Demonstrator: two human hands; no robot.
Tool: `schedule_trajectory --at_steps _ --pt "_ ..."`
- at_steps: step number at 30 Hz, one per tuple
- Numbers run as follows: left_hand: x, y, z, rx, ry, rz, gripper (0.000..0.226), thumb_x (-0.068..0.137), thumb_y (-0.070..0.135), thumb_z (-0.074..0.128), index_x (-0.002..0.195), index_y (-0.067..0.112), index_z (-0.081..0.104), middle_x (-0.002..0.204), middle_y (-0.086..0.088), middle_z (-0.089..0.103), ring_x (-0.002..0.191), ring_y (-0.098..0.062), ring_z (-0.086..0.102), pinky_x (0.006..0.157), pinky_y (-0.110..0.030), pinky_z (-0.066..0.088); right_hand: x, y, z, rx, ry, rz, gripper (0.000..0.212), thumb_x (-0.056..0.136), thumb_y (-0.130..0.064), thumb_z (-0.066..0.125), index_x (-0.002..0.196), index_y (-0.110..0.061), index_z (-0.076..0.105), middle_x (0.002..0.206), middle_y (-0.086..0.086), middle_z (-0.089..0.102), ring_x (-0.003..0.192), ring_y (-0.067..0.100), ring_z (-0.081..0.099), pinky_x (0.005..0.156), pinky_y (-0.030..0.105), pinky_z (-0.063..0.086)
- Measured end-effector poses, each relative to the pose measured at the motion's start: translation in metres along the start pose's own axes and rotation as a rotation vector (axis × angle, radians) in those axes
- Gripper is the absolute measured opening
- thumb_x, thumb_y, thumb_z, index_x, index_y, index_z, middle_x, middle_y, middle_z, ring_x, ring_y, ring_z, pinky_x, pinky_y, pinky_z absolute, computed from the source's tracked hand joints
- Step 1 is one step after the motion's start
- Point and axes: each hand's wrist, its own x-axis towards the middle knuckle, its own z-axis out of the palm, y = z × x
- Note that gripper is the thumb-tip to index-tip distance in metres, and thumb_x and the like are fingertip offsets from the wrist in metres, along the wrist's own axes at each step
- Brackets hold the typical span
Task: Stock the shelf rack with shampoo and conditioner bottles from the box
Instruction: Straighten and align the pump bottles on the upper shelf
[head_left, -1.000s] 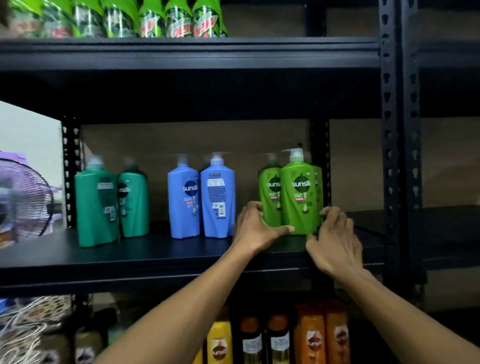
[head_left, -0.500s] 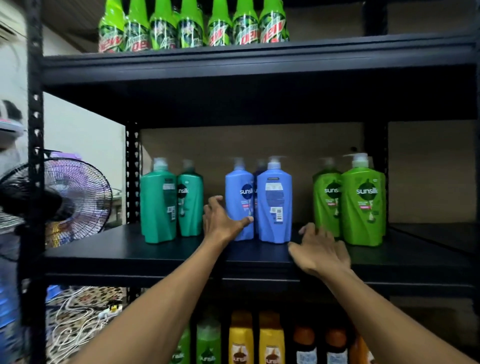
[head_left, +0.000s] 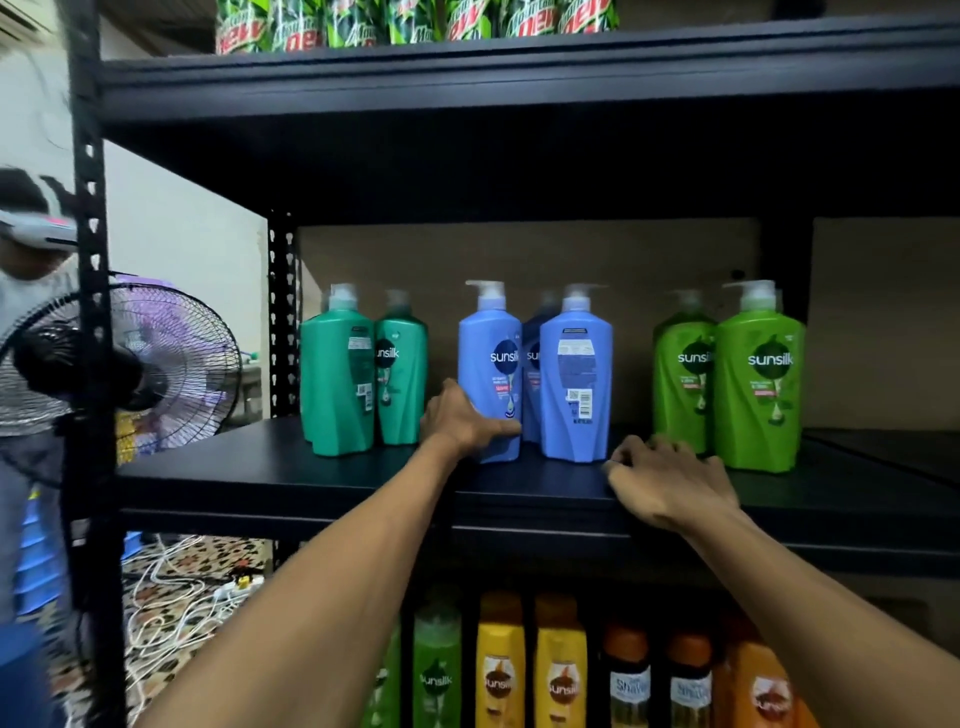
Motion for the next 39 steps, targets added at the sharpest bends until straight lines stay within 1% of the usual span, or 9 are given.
schedule_trajectory --at_steps 5,11,20,24,26,29,33,36,39 --pt "-0.022 -0.023 -0.048 -0.047 -0.008 0.01 0.09 0.032 0.063 0.086 0.109 0.023 0.063 0.106 0.002 0.072 0.094 -0.022 0.069 0.084 -0.041 0.059 -0.005 0.003 -0.003 0.013 -0.066 -0.045 0.043 0.097 -0.049 0.026 0.136 -0.041 0.045 0.15 -0.003 0.043 0.137 0.026 0.039 0.108 0.049 0.03" --pt "-0.048 -0.052 -0.096 -0.025 0.094 -0.02 0.096 0.026 0.07 0.078 0.109 0.024 0.062 0.105 0.002 0.072 0.098 -0.023 0.068 0.086 -0.043 0.059 -0.009 0.004 -0.004 0.025 -0.061 -0.056 0.044 0.098 -0.051 0.027 0.136 -0.041 0.045 0.15 -0.002 0.043 0.138 0.026 0.039 0.107 0.047 0.033" --pt "-0.059 -0.055 -0.101 -0.028 0.151 -0.036 0.073 0.054 0.045 0.094 0.113 0.019 0.058 0.108 -0.004 0.071 0.099 -0.026 0.067 0.087 -0.044 0.058 -0.01 0.004 -0.003 0.03 -0.042 -0.071 0.042 0.098 -0.052 0.026 0.132 -0.041 0.047 0.148 -0.003 0.045 0.136 0.025 0.042 0.105 0.044 0.034" --pt "-0.06 -0.058 -0.099 -0.06 0.169 -0.018 0.078 0.054 0.044 0.095 0.115 0.019 0.052 0.113 -0.005 0.068 0.104 -0.028 0.066 0.091 -0.044 0.057 -0.009 0.003 -0.003 0.019 -0.036 -0.071 0.043 0.097 -0.053 0.026 0.133 -0.041 0.048 0.148 -0.003 0.045 0.136 0.025 0.042 0.105 0.044 0.035" --pt "-0.061 -0.061 -0.097 -0.084 0.2 0.002 0.09 0.056 0.046 0.096 0.126 0.017 0.046 0.12 -0.005 0.066 0.109 -0.028 0.065 0.094 -0.042 0.055 -0.008 0.003 -0.003 0.019 -0.029 -0.066 0.045 0.097 -0.053 0.026 0.134 -0.04 0.047 0.148 -0.003 0.045 0.136 0.024 0.042 0.105 0.044 0.035" --pt "-0.07 -0.061 -0.091 -0.146 0.446 0.135 0.11 0.051 0.064 0.089 0.137 0.018 0.038 0.133 -0.007 0.055 0.12 -0.027 0.056 0.102 -0.046 0.049 -0.007 0.002 -0.001 0.025 -0.024 -0.055 0.049 0.096 -0.055 0.027 0.137 -0.036 0.047 0.149 -0.003 0.046 0.137 0.023 0.042 0.105 0.044 0.034" --pt "-0.085 -0.028 -0.077 -0.075 0.782 0.526 0.08 0.069 0.054 0.083 0.13 0.012 0.052 0.126 -0.006 0.052 0.114 -0.027 0.049 0.101 -0.044 0.043 -0.001 0.002 0.0 0.042 -0.03 -0.024 0.056 0.097 -0.057 0.026 0.142 -0.031 0.045 0.151 -0.003 0.043 0.14 0.022 0.038 0.108 0.046 0.03" --pt "-0.085 0.011 -0.051 -0.093 0.666 0.684 0.065 0.075 0.045 0.084 0.126 0.016 0.055 0.122 0.001 0.054 0.11 -0.022 0.05 0.097 -0.037 0.045 0.004 0.003 0.0 0.032 -0.041 -0.023 0.057 0.097 -0.057 0.025 0.14 -0.027 0.047 0.15 -0.002 0.043 0.14 0.021 0.037 0.108 0.047 0.029" --pt "-0.066 0.039 -0.014 -0.117 0.44 0.615 0.063 0.075 0.043 0.083 0.126 0.02 0.053 0.122 0.002 0.054 0.114 -0.017 0.05 0.098 -0.03 0.044 0.01 0.005 -0.001 0.034 -0.053 -0.03 0.053 0.097 -0.053 0.026 0.135 -0.025 0.05 0.145 -0.001 0.046 0.136 0.022 0.04 0.106 0.047 0.03"
